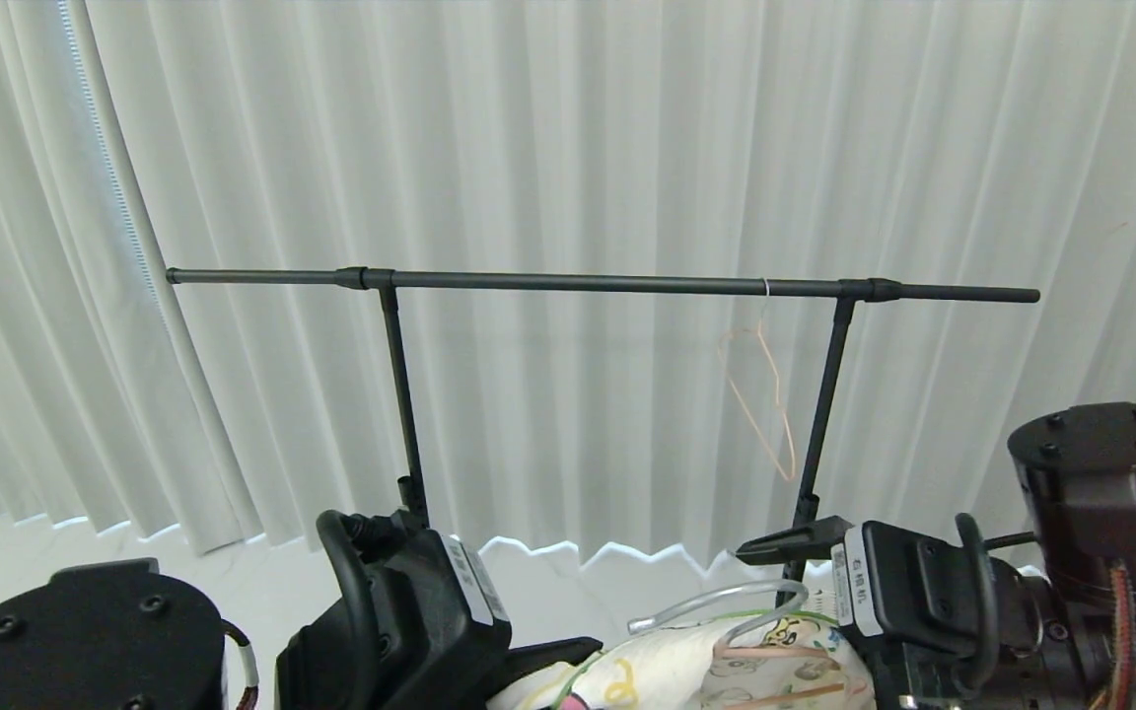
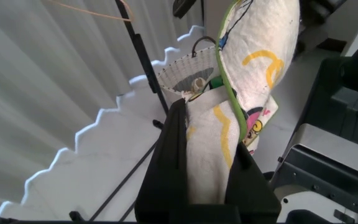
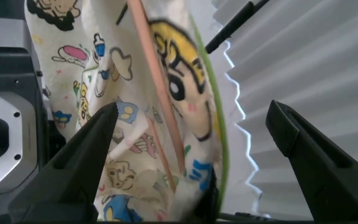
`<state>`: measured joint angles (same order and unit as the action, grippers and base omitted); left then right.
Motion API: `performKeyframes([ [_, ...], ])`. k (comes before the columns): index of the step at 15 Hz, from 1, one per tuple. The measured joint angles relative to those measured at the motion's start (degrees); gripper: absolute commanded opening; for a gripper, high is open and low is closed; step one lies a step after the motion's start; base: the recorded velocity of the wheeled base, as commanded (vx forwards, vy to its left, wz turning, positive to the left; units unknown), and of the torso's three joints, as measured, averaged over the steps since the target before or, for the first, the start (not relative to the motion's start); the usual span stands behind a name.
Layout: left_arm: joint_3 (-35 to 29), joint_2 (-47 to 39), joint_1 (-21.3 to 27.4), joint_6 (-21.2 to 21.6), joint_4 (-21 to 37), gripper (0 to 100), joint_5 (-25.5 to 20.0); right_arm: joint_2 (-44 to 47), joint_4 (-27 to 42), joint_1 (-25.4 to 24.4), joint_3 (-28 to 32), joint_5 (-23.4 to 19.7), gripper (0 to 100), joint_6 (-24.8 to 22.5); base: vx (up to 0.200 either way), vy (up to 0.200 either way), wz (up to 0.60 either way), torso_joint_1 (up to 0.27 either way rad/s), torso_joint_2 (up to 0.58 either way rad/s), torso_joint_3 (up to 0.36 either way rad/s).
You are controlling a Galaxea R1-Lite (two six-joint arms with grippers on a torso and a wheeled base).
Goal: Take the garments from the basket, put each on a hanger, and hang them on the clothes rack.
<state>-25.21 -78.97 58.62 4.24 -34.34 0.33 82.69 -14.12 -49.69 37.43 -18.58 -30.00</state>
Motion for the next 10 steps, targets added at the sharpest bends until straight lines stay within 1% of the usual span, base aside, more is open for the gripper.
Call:
performKeyframes([
  [5,-0.17,0.41,0.06,-0.30,0.00,0,0.00,1.96,-0.22,0.02,0.30,0.55,100,-0.10,0.000,0.000,0.00,0.000,0.00,0.000],
  [6,-0.17,0.44,0.06,-0.30,0.02,0,0.00,2.17,-0.27,0.07,0.30,0.84,0,-0.11,0.000,0.000,0.00,0.000,0.00,0.000],
  [10,-0.17,0.45,0.09,-0.30,0.00,0,0.00,2.56,-1.05,0.16,0.30,1.65,0,-0.10,0.000,0.000,0.00,0.000,0.00,0.000],
])
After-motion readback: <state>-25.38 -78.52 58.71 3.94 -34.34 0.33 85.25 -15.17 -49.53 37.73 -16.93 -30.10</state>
